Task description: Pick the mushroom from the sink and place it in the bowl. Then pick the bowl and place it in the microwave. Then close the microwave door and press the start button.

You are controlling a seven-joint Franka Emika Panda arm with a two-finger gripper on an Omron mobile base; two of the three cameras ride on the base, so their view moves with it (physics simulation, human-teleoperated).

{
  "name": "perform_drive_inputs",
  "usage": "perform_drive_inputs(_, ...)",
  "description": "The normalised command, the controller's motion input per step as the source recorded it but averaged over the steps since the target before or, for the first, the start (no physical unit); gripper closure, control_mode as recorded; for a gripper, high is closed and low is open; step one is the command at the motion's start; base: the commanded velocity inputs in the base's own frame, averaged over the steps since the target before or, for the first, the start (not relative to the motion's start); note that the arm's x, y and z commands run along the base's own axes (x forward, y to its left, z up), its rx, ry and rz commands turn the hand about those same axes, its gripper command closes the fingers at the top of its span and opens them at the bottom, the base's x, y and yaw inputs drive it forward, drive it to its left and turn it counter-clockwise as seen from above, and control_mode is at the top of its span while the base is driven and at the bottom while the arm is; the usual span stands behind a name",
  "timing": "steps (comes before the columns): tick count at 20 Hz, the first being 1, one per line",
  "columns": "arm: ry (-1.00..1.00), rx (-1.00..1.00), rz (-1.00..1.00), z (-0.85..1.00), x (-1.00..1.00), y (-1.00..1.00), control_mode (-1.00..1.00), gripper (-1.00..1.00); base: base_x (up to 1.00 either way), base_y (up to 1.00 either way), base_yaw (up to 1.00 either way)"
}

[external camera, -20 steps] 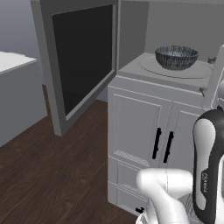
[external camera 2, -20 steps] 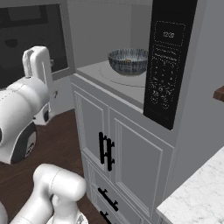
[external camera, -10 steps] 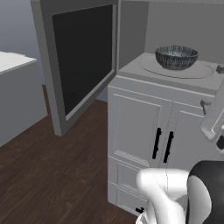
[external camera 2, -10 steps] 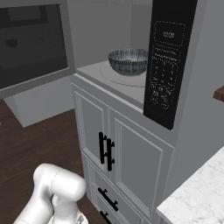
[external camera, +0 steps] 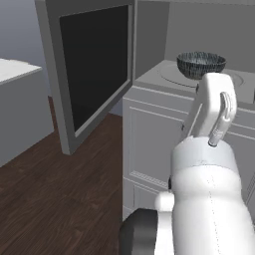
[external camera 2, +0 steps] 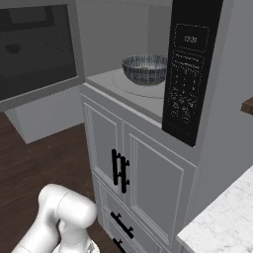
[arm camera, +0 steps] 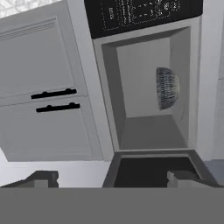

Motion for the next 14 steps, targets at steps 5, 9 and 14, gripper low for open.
perform_drive_inputs(5,-0.14,0.0,-0.19,-0.15,0.0,0.85,-1.0,-1.0,0.0,0.0,0.0)
perform_drive_inputs(9,-0.07,0.04,-0.19,-0.27,0.0,0.81,-1.0,-1.0,0.0,0.0,0.0)
perform_drive_inputs(14,0.0,0.04,-0.11,-0.36,0.0,0.74,-1.0,-1.0,0.0,0.0,0.0)
